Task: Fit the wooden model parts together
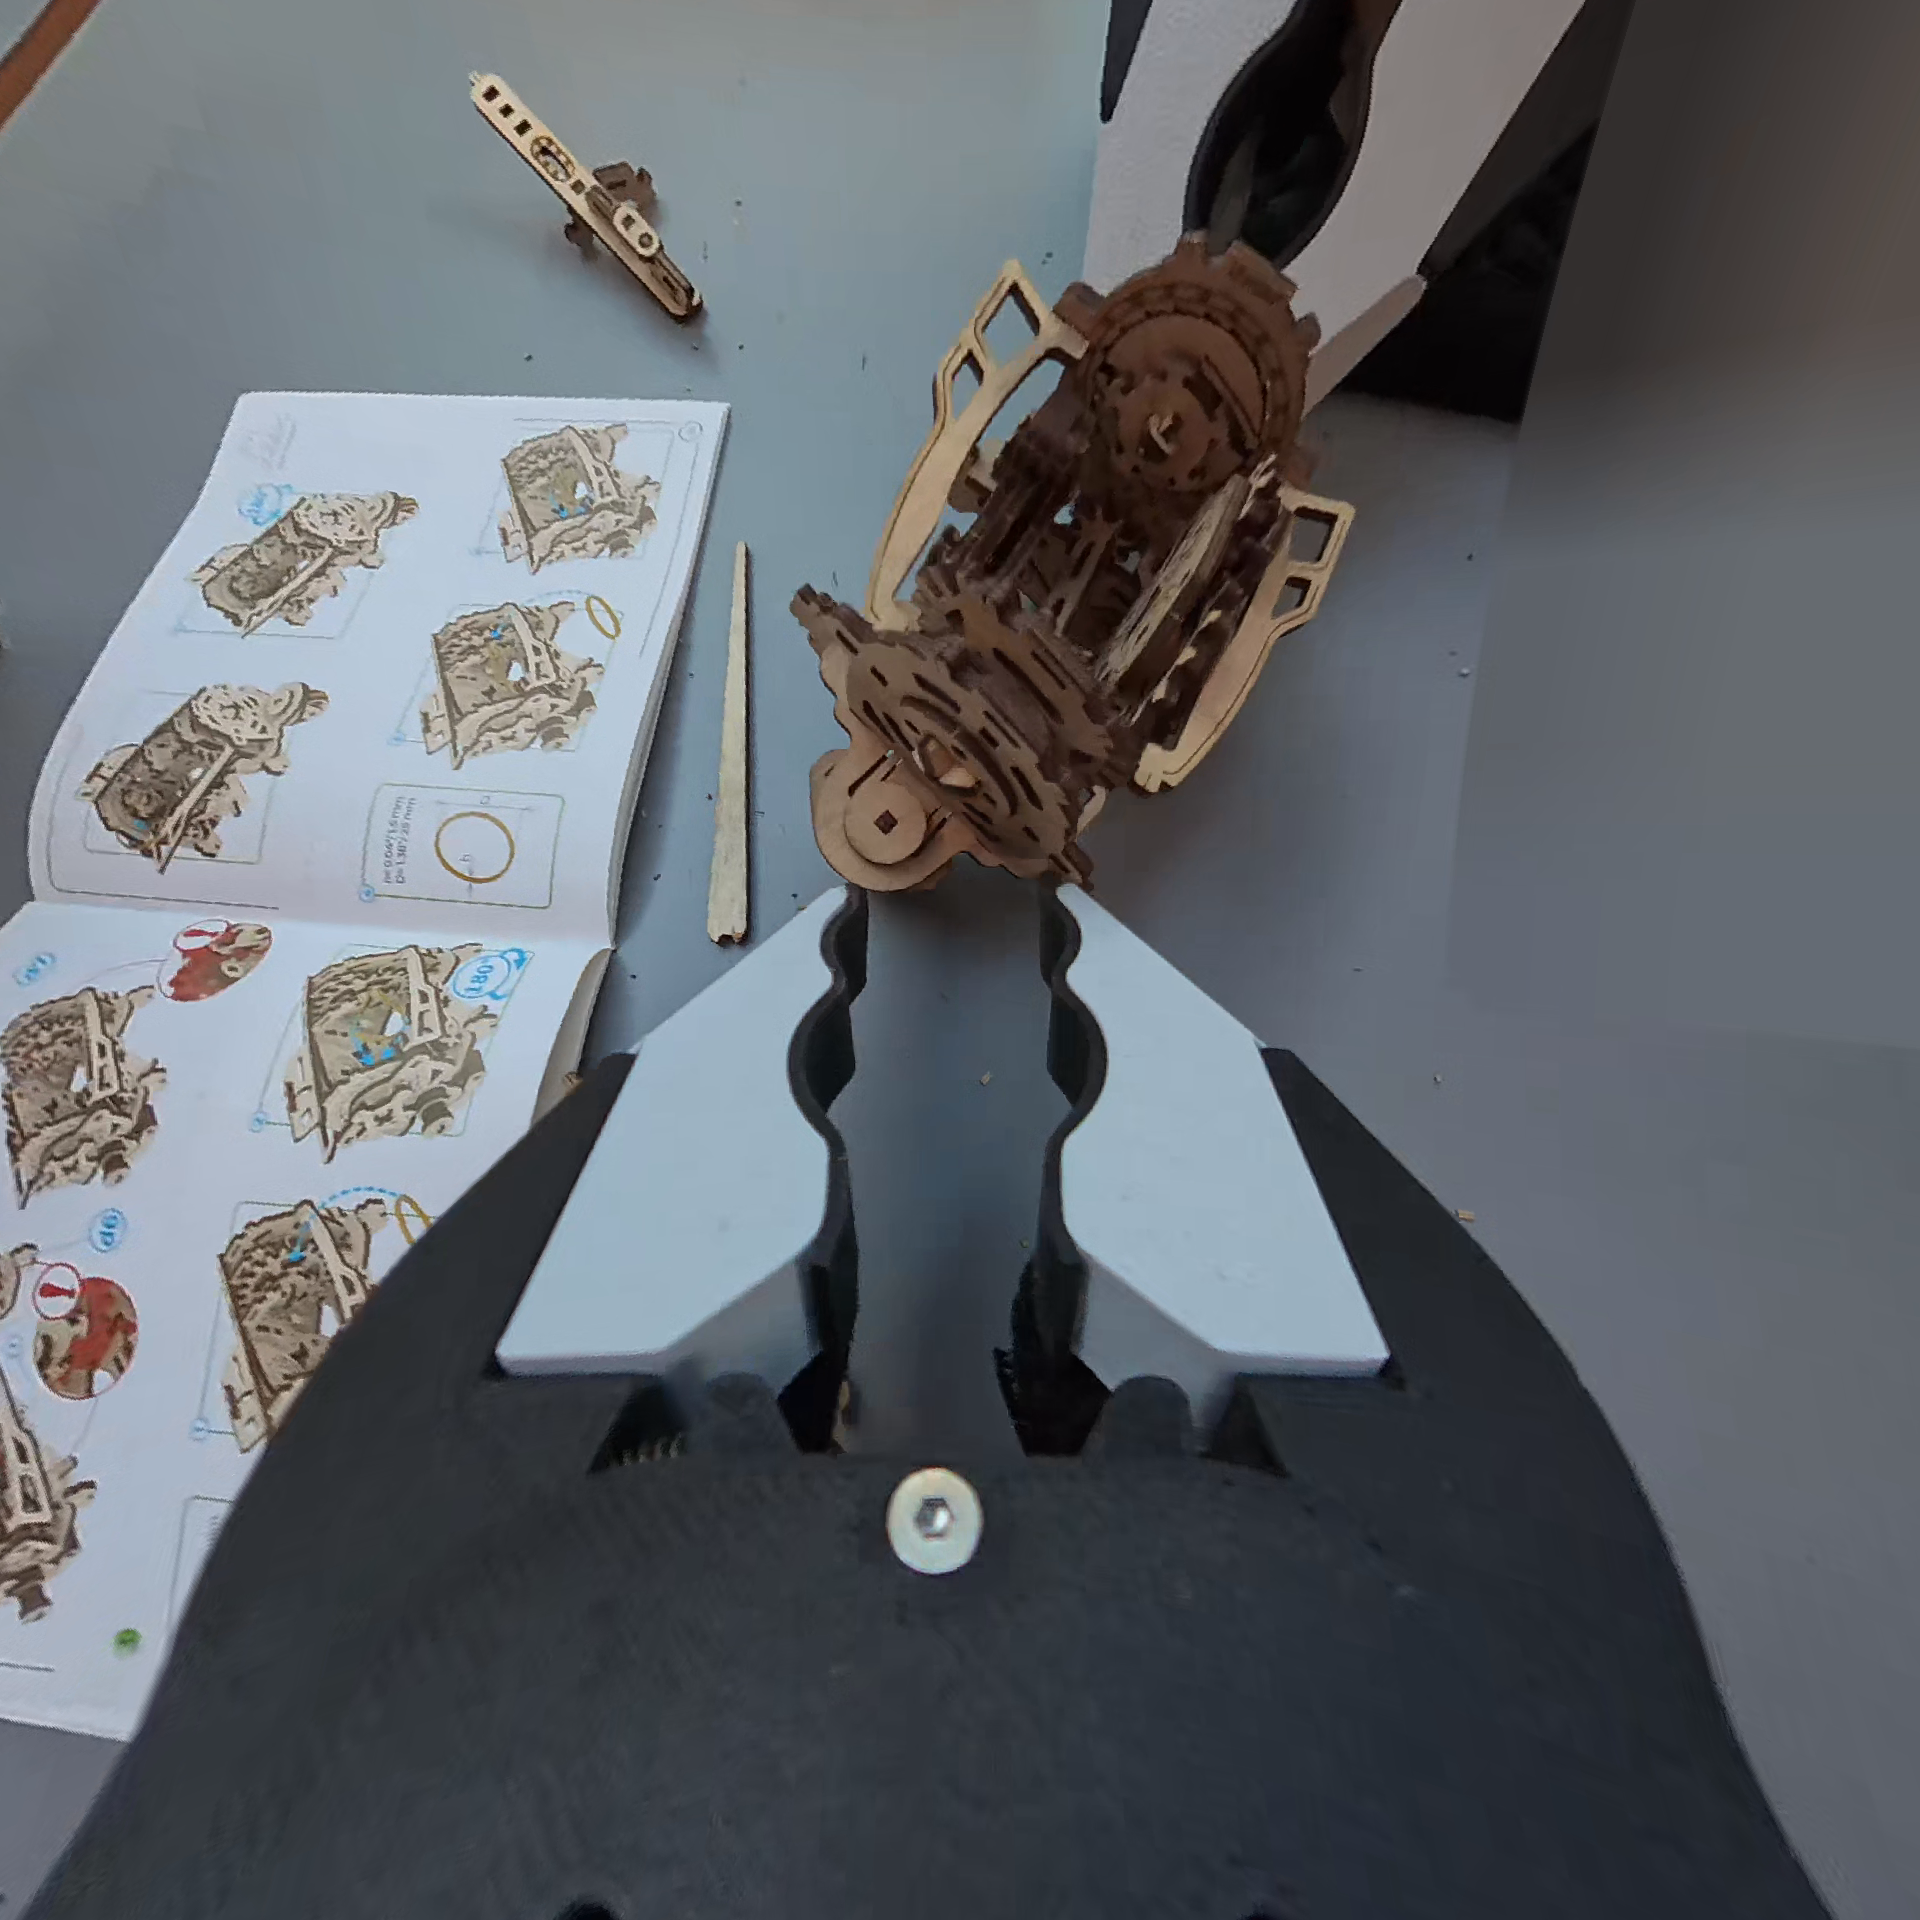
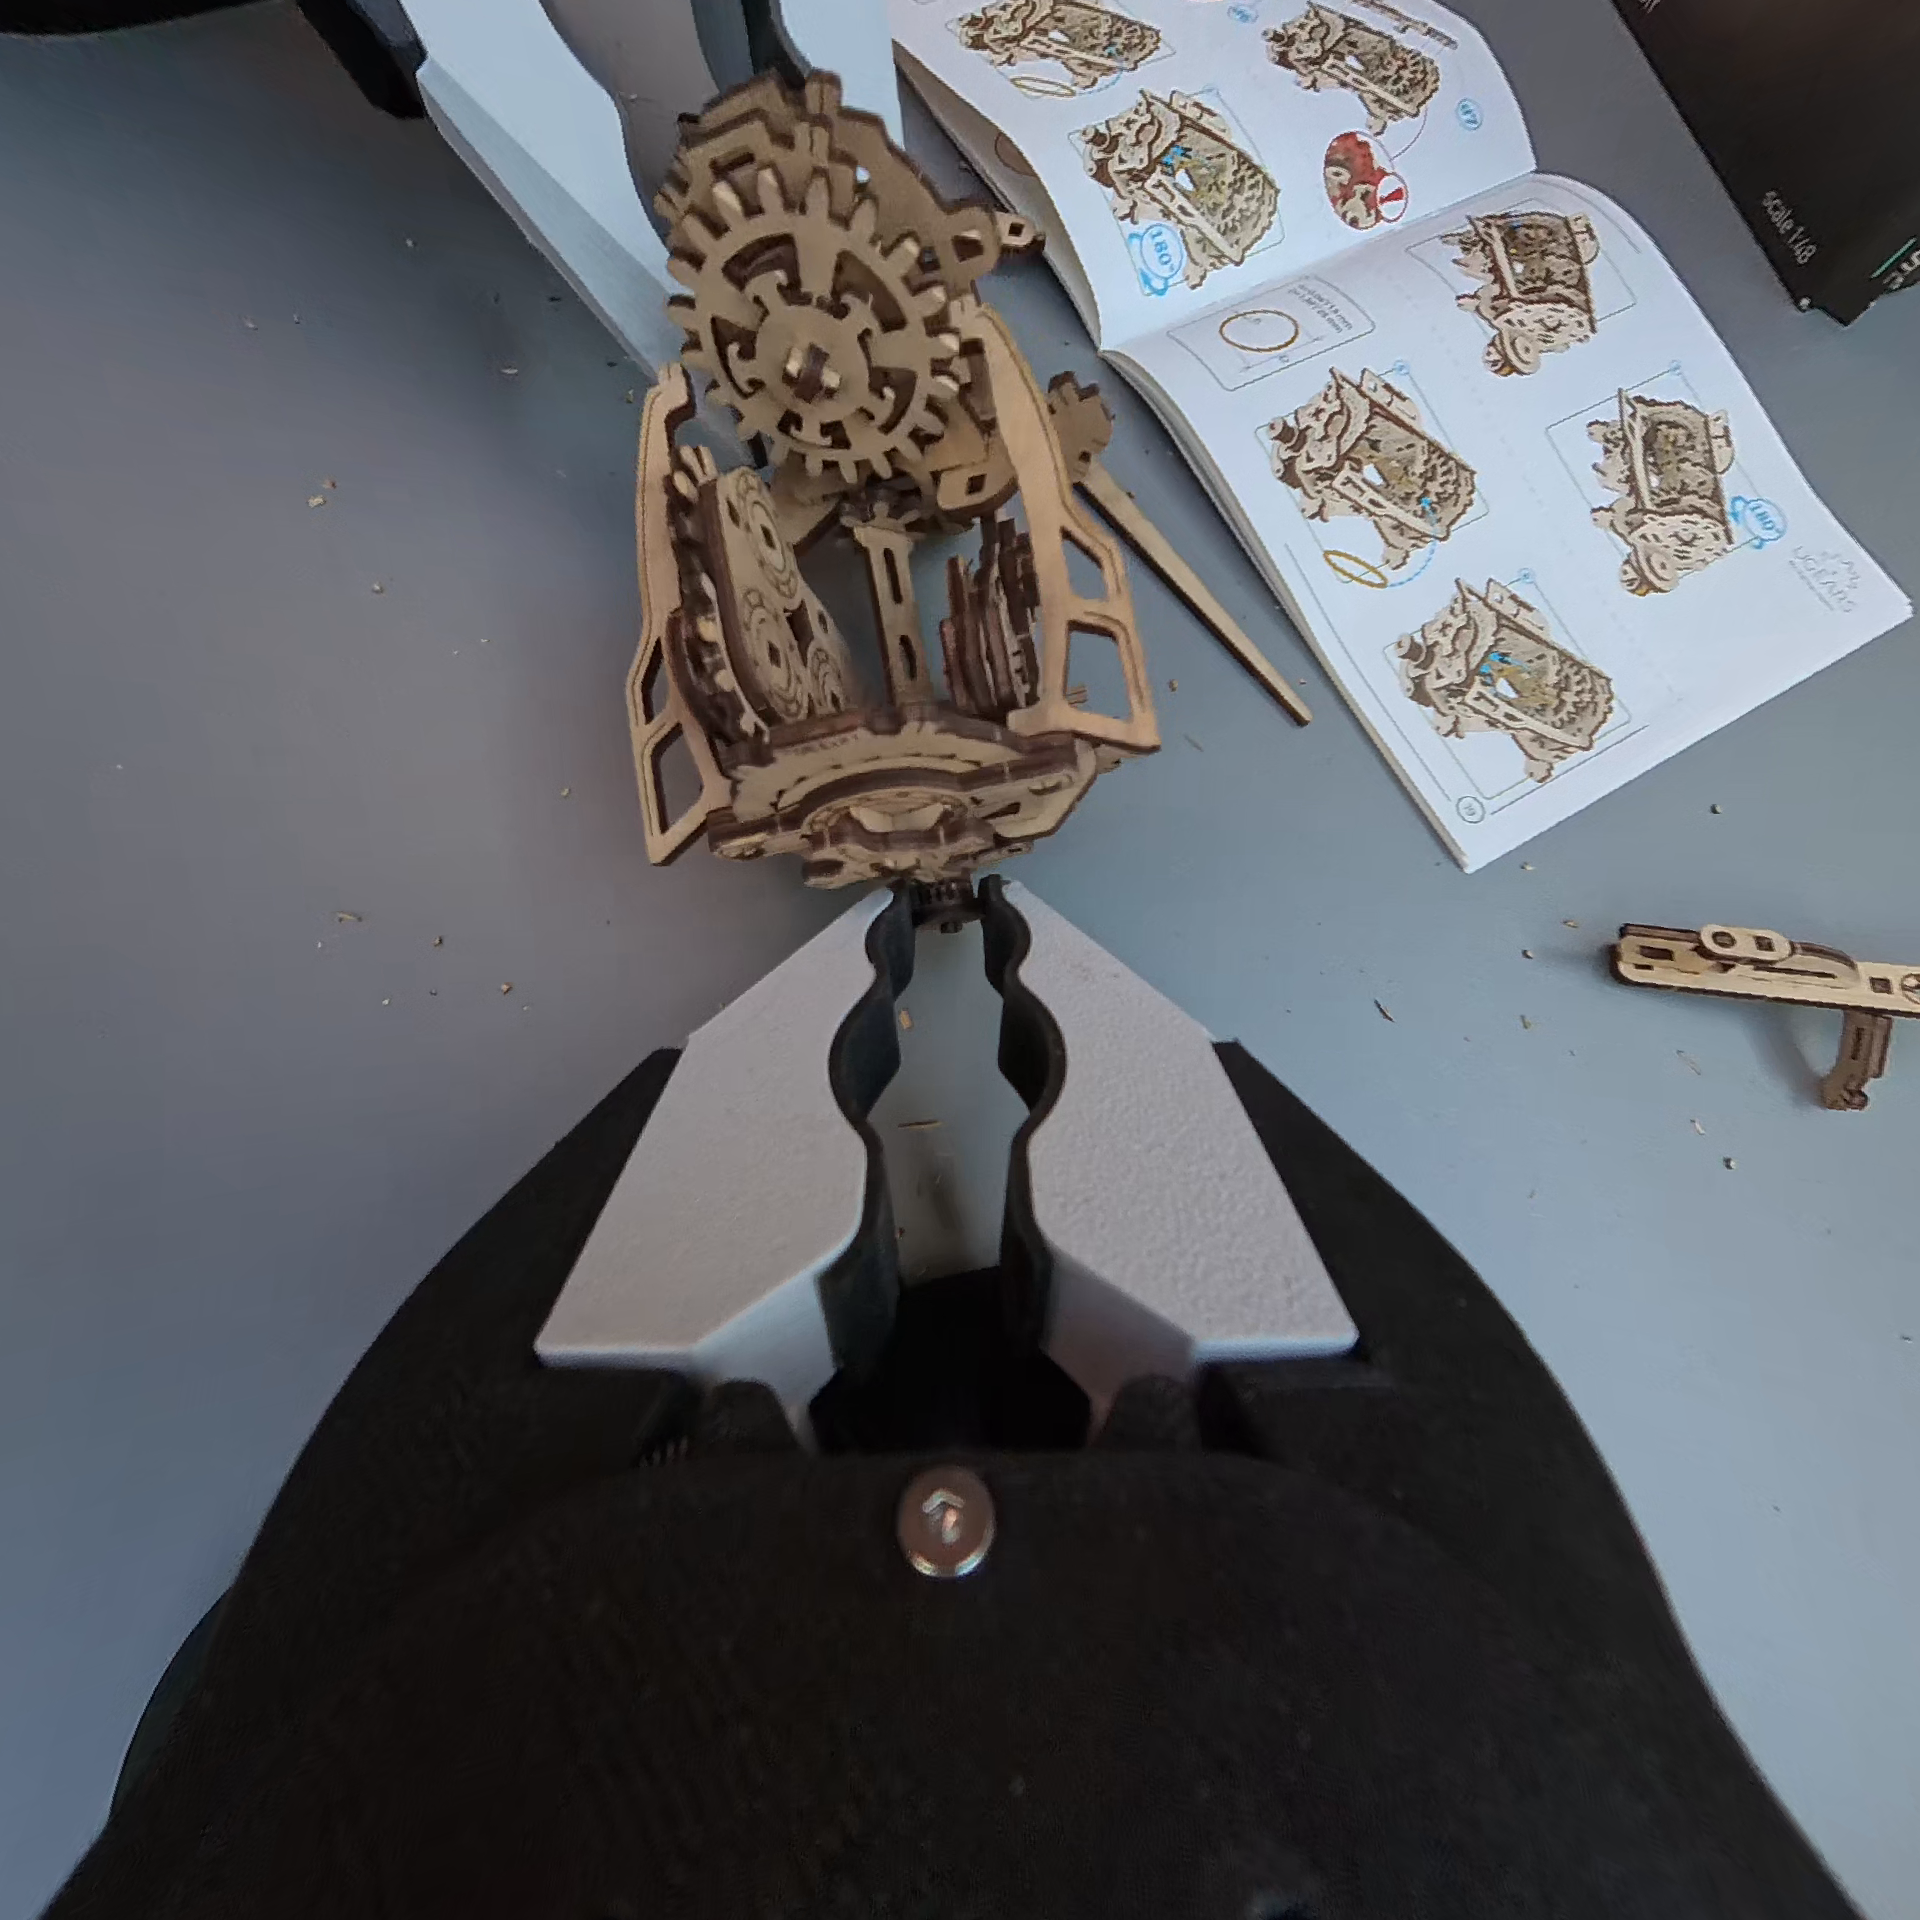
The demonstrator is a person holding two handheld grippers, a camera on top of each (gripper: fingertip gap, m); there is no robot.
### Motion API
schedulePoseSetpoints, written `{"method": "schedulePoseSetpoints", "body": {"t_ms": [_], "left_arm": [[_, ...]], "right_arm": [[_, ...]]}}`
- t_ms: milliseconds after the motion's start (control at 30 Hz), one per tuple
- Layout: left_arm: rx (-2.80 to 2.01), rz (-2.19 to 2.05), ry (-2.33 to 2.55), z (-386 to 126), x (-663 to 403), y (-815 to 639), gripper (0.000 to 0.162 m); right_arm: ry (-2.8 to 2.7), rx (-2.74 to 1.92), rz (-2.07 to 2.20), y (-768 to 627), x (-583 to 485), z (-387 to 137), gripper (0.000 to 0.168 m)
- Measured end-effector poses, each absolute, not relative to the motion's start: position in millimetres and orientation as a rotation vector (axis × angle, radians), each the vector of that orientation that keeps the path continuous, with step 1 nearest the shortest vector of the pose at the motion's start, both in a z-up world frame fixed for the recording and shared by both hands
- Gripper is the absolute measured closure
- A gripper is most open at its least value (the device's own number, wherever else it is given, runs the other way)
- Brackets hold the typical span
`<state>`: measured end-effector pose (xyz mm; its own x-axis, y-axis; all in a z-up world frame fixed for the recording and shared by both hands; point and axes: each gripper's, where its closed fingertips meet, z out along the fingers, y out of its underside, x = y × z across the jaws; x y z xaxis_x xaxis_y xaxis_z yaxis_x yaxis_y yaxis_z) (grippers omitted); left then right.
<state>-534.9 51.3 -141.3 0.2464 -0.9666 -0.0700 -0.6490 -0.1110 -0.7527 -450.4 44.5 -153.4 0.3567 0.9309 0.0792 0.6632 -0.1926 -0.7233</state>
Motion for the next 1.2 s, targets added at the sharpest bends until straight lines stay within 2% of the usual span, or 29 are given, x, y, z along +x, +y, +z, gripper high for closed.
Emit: {"method": "schedulePoseSetpoints", "body": {"t_ms": [300, 567, 667, 733, 867, 1100, 1200], "left_arm": [[-1.846, -0.501, 1.607, -143, -536, 46, 0.13], [-1.856, -0.391, 1.672, -148, -536, 41, 0.119], [-1.849, -0.339, 1.707, -152, -536, 40, 0.13], [-1.831, -0.453, 1.728, -149, -528, 27, 0.138], [-1.802, -0.446, 1.724, -145, -522, 29, 0.133], [-1.871, -0.462, 1.769, -154, -540, 27, 0.135], [-1.86, -0.464, 1.752, -141, -553, 38, 0.137]], "right_arm": [[-1.361, -1.953, 0.492, 47, -449, -154, 0.156], [-1.311, -1.981, 0.532, 48, -448, -151, 0.156], [-1.295, -1.995, 0.536, 50, -448, -152, 0.156], [-1.276, -2.008, 0.547, 50, -448, -151, 0.156], [-1.262, -2.022, 0.58, 50, -448, -151, 0.156], [-1.277, -2.025, 0.573, 49, -448, -152, 0.156], [-1.277, -2.027, 0.577, 49, -448, -153, 0.156]]}}
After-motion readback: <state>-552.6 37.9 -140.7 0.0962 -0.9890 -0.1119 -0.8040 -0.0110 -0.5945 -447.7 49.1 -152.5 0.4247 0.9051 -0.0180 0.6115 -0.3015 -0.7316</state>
